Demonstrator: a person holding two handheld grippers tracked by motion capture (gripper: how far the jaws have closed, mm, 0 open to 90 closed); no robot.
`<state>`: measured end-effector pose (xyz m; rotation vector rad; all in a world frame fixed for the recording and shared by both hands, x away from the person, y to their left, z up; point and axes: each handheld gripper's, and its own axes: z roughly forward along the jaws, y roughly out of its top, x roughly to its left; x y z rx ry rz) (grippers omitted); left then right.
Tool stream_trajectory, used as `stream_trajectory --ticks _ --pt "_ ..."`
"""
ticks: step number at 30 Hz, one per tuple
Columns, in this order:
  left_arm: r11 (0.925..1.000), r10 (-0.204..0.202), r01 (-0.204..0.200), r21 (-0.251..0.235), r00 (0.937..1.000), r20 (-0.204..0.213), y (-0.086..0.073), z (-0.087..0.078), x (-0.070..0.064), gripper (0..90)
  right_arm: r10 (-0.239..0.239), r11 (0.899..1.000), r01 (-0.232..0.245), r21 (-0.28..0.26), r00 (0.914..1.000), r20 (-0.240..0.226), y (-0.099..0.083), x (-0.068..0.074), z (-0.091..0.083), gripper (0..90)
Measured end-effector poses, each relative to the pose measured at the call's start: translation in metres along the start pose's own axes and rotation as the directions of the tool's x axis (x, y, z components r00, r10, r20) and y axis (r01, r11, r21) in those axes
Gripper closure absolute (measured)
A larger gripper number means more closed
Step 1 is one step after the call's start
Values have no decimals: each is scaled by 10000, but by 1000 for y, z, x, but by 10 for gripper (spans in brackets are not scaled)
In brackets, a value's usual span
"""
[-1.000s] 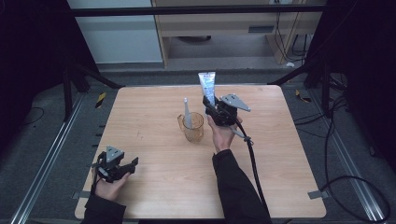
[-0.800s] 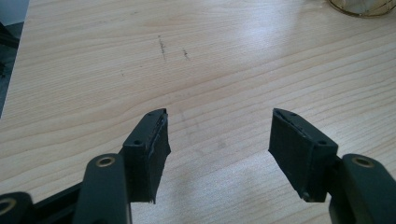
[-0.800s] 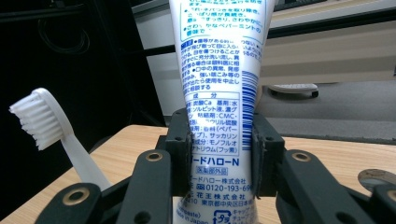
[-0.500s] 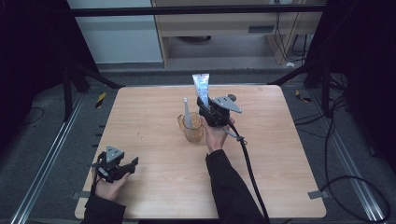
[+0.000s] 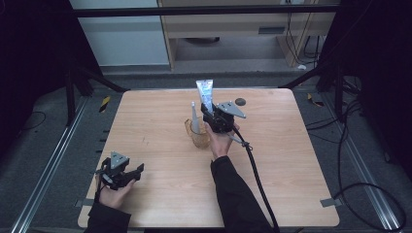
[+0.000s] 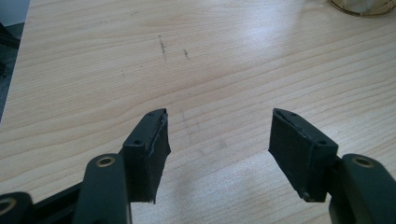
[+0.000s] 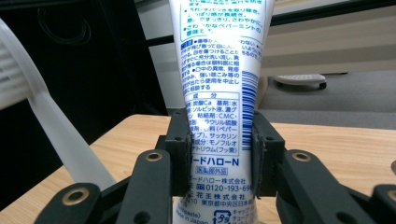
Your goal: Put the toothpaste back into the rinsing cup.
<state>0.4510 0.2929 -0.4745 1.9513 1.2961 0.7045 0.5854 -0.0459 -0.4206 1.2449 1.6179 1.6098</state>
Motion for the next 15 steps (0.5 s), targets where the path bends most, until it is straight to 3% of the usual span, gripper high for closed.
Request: stream_trajectory --ticks 15 --pt "10000 3 -3 31 10000 -3 0 0 1 368 -20 9994 23 353 10000 -78 -13 2 10 657"
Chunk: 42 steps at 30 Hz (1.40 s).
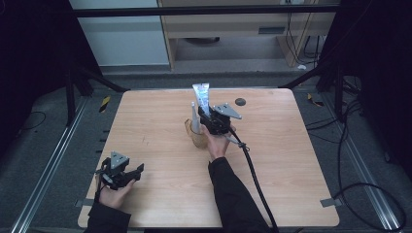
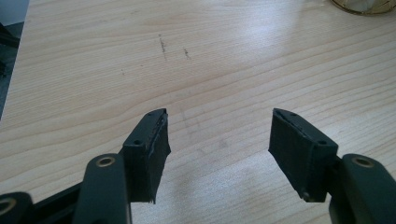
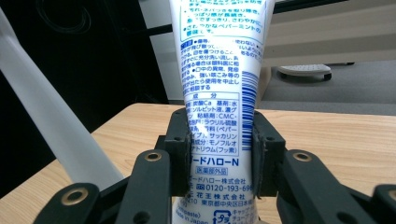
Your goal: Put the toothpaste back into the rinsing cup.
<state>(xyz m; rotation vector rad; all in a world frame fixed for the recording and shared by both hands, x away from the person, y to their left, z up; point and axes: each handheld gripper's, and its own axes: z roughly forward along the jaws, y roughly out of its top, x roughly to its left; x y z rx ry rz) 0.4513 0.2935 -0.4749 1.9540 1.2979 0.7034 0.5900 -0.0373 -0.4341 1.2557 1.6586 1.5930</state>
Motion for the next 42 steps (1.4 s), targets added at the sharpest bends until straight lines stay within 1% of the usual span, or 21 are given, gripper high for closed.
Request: stream_trajectory --ticks 8,13,18,20,29,35,42 --pt "10000 13 -13 0 10000 -9 0 0 -1 368 -64 9996 67 268 9999 -89 -6 1 2 648" --pt "10000 10 -10 6 10000 -17 0 0 0 368 -83 9983 91 584 9999 -136 -8 -1 2 638" --pt "10000 16 -16 6 10000 -20 0 0 0 368 -60 9981 72 620 9998 -189 -9 -1 2 629" --pt "10000 15 -15 11 10000 -17 0 0 0 368 -145 9977 160 661 9996 -235 -9 -1 1 624" --pt "10000 14 -14 17 10000 -23 0 0 0 368 -172 9962 201 846 9992 -353 -9 -1 0 613" --pt "10000 -2 2 26 10000 -19 0 0 0 368 -104 9968 140 784 9989 -459 -9 -3 -2 617" --pt "10000 -6 6 20 10000 -28 0 0 0 367 -202 9984 228 510 9985 -505 -7 -5 -3 623"
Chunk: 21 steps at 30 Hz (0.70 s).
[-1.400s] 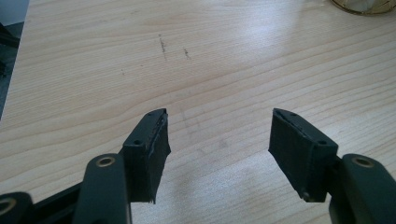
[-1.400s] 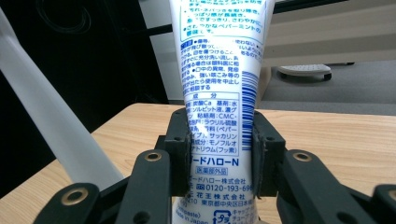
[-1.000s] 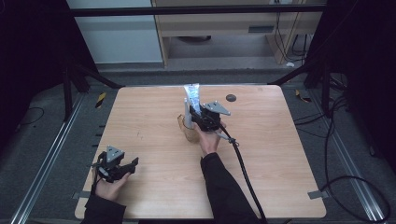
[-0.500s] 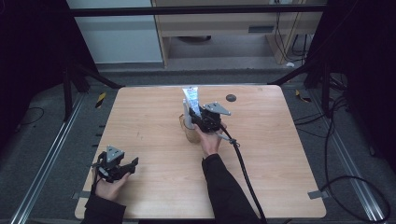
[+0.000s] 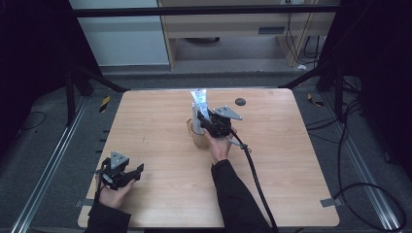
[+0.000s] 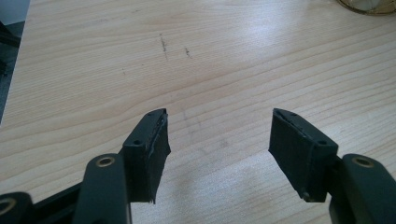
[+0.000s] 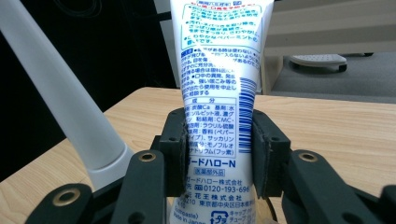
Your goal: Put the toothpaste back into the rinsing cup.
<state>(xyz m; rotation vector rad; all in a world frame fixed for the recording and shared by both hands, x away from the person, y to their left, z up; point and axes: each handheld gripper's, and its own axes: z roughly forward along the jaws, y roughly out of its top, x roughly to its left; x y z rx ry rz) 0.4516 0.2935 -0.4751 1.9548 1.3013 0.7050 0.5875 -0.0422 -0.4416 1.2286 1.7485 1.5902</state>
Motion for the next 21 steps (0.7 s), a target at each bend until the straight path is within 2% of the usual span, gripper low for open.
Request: stream_trajectory --ticks 11,21 --pt "10000 32 -32 24 10000 -2 0 0 -1 367 -126 9987 133 500 9998 -123 -4 -1 1 606" --pt "10000 31 -31 87 10000 5 0 1 -1 367 -126 9990 138 422 9995 -278 0 -3 -3 603"
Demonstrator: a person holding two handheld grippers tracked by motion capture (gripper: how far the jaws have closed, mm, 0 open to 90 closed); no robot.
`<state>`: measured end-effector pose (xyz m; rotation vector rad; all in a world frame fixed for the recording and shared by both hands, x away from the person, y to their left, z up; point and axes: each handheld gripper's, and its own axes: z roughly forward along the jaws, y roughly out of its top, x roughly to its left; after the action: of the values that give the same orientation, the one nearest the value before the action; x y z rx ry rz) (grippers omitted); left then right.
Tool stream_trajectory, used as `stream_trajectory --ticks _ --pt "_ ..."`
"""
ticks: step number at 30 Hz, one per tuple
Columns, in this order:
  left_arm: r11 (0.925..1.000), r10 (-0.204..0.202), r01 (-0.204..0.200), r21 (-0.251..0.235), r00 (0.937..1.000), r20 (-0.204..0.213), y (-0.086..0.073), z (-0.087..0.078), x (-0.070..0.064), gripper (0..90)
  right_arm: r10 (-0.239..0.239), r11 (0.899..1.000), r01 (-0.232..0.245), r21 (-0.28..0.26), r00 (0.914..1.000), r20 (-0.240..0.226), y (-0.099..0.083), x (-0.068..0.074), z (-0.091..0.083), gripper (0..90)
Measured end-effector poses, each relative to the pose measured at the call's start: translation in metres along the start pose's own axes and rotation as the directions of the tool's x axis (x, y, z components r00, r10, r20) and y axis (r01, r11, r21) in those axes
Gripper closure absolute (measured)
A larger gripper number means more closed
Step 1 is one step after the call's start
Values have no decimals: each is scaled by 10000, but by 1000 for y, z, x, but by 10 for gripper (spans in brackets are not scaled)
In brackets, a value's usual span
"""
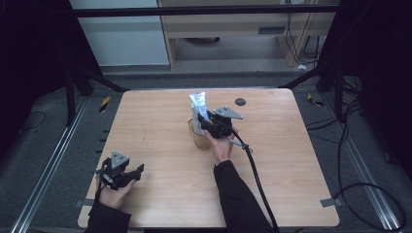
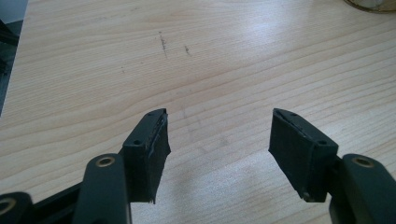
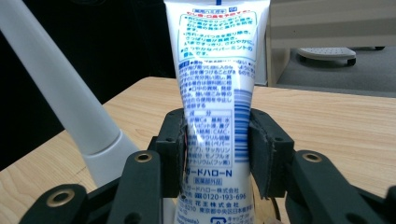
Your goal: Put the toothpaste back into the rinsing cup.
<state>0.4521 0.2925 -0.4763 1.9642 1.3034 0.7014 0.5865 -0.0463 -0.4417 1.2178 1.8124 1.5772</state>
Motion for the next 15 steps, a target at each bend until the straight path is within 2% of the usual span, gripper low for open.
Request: stream_trajectory --ticks 9,15 --pt "10000 -7 7 7 10000 -17 0 0 0 366 -407 9990 408 178 9992 -40 0 1 -7 615" --pt "10000 5 -5 4 10000 -45 0 0 0 366 -639 9961 642 606 9979 -77 -3 0 -14 603"
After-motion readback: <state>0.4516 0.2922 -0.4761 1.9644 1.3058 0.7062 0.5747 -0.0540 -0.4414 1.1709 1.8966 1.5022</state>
